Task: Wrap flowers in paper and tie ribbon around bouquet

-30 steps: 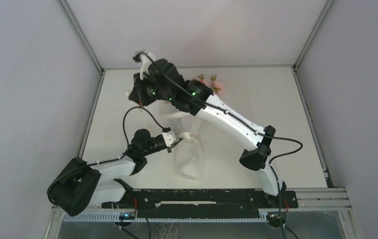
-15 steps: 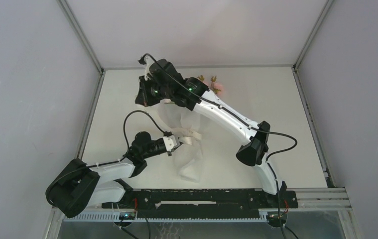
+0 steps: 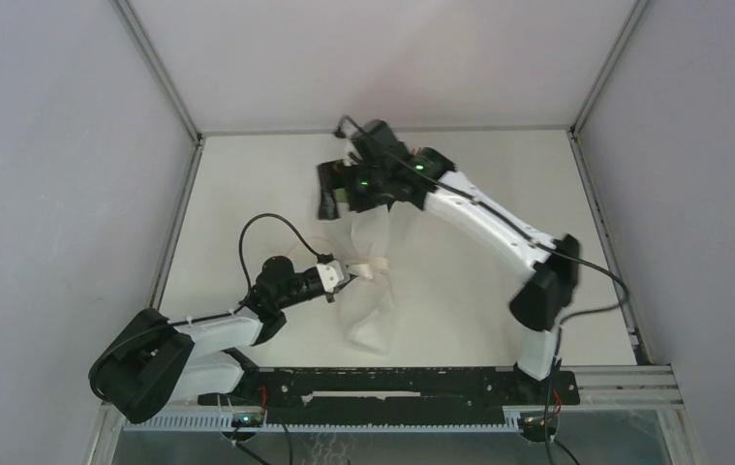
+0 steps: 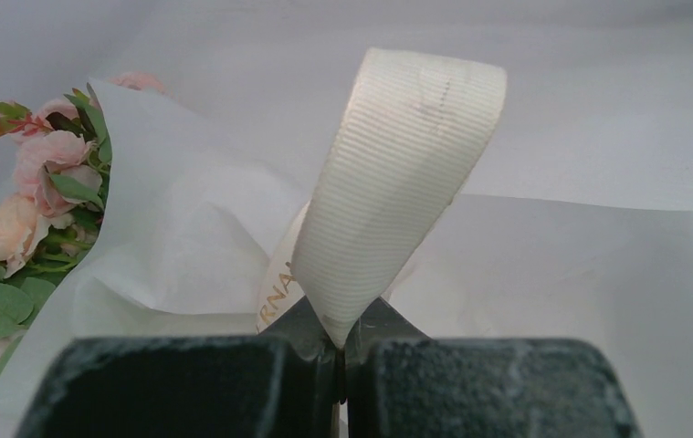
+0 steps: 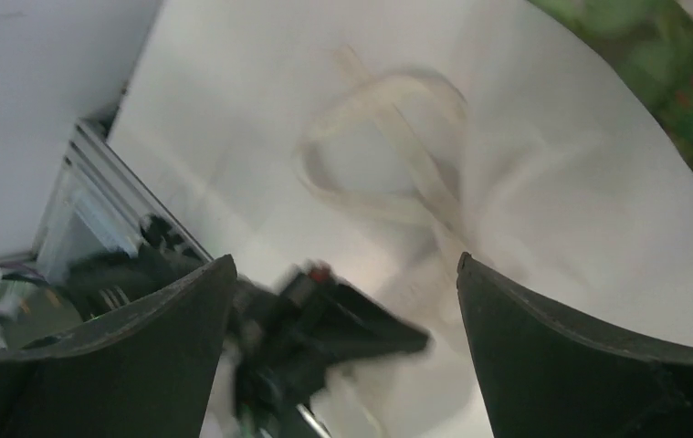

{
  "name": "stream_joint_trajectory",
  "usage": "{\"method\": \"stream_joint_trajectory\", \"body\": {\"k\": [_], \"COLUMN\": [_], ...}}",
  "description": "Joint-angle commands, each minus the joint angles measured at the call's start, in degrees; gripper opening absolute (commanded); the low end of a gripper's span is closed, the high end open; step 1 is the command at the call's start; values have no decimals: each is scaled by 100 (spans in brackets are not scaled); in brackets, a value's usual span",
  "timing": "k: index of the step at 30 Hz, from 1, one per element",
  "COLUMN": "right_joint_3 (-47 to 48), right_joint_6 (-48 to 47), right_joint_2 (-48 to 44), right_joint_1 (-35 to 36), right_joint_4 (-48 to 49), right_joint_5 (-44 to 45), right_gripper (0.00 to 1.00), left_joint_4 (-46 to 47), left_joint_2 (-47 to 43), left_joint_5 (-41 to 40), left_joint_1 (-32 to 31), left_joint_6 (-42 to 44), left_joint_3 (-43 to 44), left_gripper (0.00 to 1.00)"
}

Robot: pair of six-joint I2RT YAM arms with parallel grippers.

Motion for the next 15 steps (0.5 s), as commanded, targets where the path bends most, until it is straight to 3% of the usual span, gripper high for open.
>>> {"method": "stream_joint_trajectory", "body": {"k": [1,4,6,12,15], "right_joint_3": [-2458,-4376,-5065,-5393,-5391], "right_joint_6": [168,865,1105,1247,1373], "right_joint_2": [-2200,-3106,-3373,-3297,-3027], "right_joint_1": [-559,-833,-755,-359,-362], "right_joint_4": [1383,2590,2960,3104,3131], "right_joint_5": [-254,-1352,-1720,-1753,-1761], "right_gripper": [100,100,100,98,91], "left_joint_4": [323,323,323,271,269], "left_joint_2": [-37,-24,-3,36,43], "left_joint_5": [-206,-252,-255,-209,-214], "left_joint_1": [-40,-36,-36,-40,-36], "left_joint_6": [-134,-203,-219,-200,-189], "left_joint_3": [-41,-39,-27,25,41], "left_gripper": [0,0,0,0,0]}}
